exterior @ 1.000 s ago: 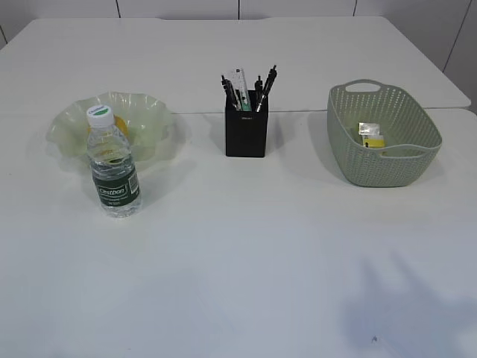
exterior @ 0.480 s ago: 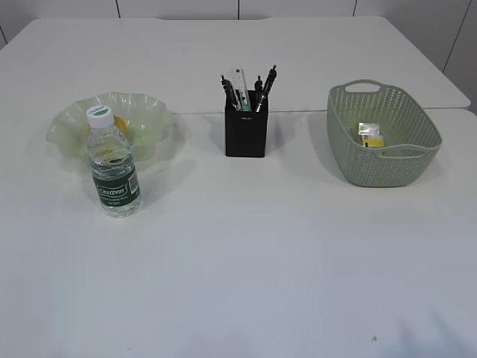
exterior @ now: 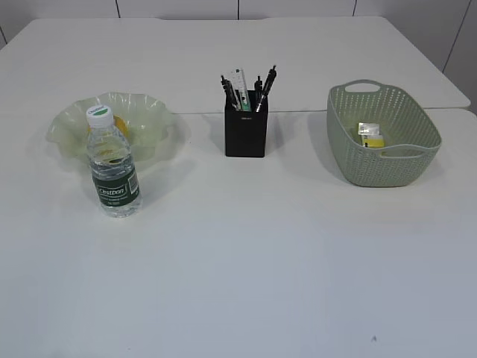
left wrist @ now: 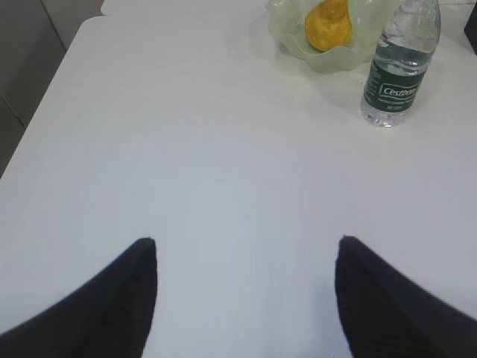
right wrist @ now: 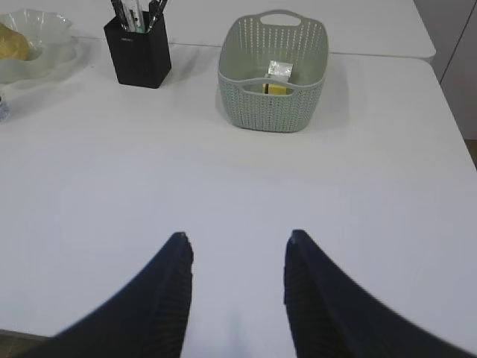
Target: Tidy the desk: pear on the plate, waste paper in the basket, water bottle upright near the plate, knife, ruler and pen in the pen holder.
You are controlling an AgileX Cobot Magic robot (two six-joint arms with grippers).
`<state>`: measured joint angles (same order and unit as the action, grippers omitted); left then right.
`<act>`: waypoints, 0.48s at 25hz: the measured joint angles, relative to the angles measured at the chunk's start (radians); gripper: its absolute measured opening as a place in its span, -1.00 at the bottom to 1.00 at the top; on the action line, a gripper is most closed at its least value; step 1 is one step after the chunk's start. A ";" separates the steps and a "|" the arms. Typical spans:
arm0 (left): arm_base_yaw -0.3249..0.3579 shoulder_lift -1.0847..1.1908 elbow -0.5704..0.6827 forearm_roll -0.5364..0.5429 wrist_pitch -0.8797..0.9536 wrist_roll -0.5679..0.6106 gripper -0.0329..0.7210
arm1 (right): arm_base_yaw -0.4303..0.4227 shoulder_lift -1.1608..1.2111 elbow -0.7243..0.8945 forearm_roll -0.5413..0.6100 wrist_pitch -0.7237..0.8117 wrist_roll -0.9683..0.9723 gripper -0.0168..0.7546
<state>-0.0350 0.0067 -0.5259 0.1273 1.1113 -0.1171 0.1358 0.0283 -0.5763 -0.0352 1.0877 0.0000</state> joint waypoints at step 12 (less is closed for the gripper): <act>0.000 0.000 0.000 0.000 0.000 0.000 0.49 | 0.000 -0.023 0.012 0.000 0.080 -0.005 -0.15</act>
<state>-0.0350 0.0067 -0.5259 0.1273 1.1113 -0.1171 0.1358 0.0055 -0.5639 -0.0348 1.1675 -0.0053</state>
